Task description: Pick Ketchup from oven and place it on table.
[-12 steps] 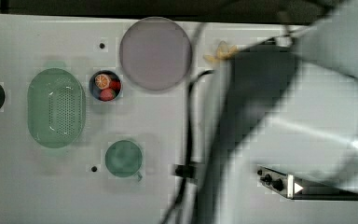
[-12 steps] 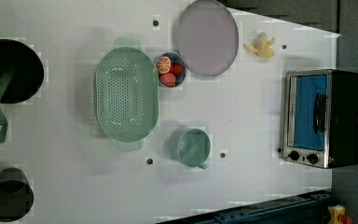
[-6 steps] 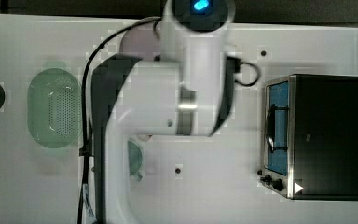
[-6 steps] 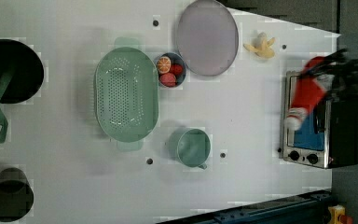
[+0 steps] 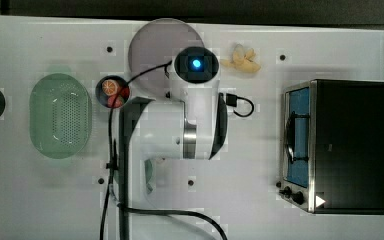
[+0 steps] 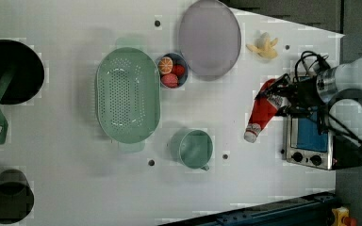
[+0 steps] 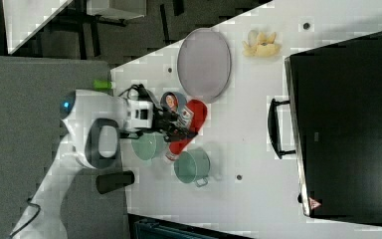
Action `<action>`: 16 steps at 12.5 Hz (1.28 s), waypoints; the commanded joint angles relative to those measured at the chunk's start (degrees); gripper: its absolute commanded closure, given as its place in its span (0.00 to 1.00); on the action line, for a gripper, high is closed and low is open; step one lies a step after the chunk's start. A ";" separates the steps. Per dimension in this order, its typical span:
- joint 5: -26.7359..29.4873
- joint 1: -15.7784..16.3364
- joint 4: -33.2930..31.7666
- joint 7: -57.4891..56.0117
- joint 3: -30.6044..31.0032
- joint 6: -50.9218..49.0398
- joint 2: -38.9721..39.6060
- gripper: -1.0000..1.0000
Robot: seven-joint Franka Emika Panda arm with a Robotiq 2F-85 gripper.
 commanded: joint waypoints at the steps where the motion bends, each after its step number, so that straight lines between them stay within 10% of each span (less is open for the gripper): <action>1: -0.40 -2.63 -3.97 0.56 -1.42 6.53 -2.25 0.36; 7: -0.39 -2.65 -11.83 0.56 -1.40 21.21 2.31 0.33; 10: -0.30 -2.58 -11.39 1.19 -1.22 22.91 4.11 0.01; 16: -0.33 -2.31 -6.40 1.65 -1.14 16.55 -7.74 0.00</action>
